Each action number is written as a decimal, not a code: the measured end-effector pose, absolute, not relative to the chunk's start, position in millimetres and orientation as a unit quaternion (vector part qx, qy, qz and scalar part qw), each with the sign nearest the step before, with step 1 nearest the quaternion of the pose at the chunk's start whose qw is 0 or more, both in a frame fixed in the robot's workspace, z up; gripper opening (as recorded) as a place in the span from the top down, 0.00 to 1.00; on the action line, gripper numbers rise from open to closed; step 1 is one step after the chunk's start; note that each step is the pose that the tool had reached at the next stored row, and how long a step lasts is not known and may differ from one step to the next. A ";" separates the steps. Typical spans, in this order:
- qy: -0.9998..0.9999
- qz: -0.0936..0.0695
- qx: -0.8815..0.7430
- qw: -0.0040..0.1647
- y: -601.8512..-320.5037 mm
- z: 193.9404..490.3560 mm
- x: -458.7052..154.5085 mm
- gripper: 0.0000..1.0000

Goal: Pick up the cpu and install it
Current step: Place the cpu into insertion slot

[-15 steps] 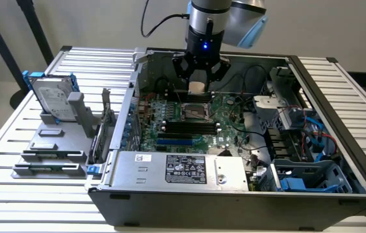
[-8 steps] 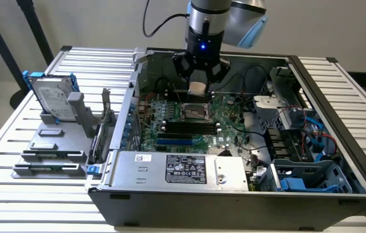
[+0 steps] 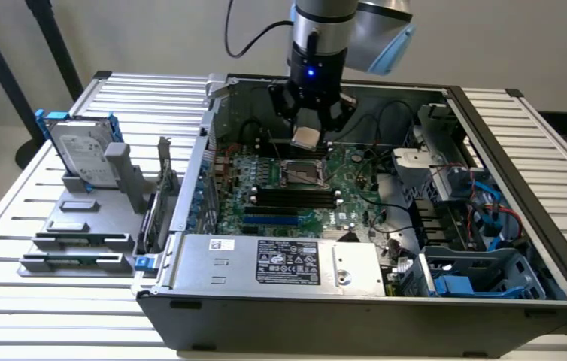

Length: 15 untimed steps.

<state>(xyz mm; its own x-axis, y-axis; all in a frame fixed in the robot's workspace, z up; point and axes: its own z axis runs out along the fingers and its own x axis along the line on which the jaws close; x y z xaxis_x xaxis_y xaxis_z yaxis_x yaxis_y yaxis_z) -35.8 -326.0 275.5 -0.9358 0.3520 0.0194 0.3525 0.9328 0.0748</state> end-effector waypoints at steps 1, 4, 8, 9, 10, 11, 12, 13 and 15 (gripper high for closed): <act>-0.981 -0.039 -0.188 0.003 -326.0 275.4 -35.8 0.45; -0.976 -0.039 -0.215 0.001 -326.0 274.8 -35.8 0.45; -0.967 -0.039 -0.250 0.000 -326.0 274.1 -35.8 0.45; -0.965 -0.039 -0.259 0.000 -326.0 274.0 -35.8 0.45; -0.963 -0.039 -0.268 -0.001 -325.9 273.8 -35.8 0.45; -0.960 -0.039 -0.277 -0.001 -325.9 273.6 -35.8 0.45; -0.958 -0.039 -0.285 -0.001 -325.9 273.4 -35.8 0.45; -0.955 -0.039 -0.294 -0.002 -325.9 273.2 -35.8 0.45; -0.950 -0.039 -0.311 -0.002 -326.0 272.9 -35.8 0.45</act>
<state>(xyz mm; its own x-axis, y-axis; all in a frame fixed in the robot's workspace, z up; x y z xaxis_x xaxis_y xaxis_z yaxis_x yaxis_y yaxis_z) -35.8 -326.0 272.9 -0.8061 0.5914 0.0196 0.5911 0.8031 0.0747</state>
